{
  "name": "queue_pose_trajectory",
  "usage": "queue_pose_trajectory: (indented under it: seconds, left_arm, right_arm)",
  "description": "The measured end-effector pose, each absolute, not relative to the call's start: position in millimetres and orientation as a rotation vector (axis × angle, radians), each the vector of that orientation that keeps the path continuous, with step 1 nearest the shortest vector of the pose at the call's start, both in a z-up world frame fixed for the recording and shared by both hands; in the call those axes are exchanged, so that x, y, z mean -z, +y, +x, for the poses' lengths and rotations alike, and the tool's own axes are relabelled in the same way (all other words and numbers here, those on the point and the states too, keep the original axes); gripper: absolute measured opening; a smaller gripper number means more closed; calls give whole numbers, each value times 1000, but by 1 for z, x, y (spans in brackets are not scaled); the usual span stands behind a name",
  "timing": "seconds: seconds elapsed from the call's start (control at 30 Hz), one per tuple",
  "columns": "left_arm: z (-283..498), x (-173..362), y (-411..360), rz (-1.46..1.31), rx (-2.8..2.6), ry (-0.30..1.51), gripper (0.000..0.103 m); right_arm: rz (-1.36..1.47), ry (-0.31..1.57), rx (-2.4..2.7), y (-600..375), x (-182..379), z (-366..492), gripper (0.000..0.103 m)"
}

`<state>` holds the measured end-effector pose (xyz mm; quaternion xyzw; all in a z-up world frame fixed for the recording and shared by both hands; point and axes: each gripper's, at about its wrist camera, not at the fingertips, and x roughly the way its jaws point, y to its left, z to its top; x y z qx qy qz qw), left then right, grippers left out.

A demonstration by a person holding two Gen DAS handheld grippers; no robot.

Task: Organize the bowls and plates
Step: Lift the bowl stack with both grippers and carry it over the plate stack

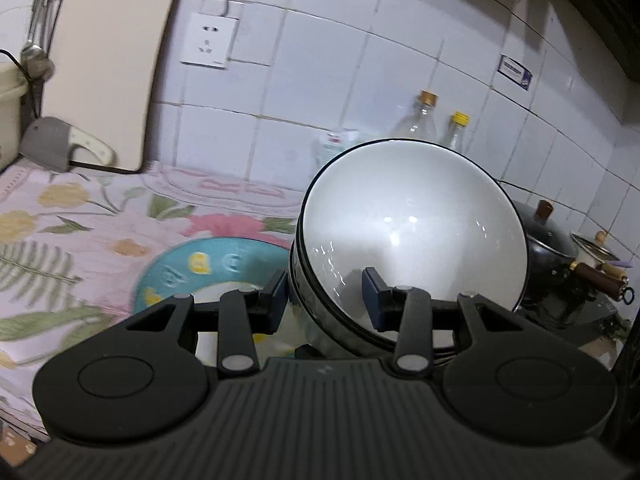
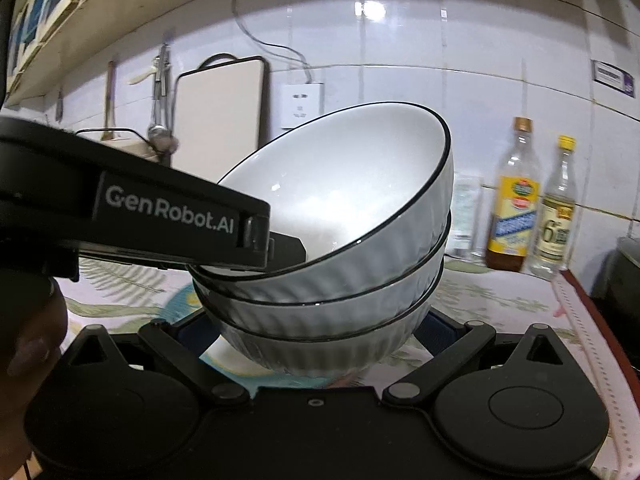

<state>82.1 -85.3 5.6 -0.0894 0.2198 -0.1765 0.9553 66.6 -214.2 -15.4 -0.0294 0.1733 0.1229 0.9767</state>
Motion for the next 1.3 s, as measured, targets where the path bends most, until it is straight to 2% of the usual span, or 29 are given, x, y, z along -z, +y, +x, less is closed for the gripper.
queue_pose_trajectory:
  seconds: [0.53, 0.97, 1.3]
  left_arm:
    - [137, 22, -26, -186, 309, 487, 38]
    - [175, 49, -19, -202, 356, 562, 38]
    - [170, 50, -24, -175, 347, 523, 38]
  right_arm:
    - [-42, 375, -295, -161, 44, 115, 102]
    - [-82, 496, -280, -153, 58, 149, 102]
    - [-77, 490, -284, -156, 62, 148, 102]
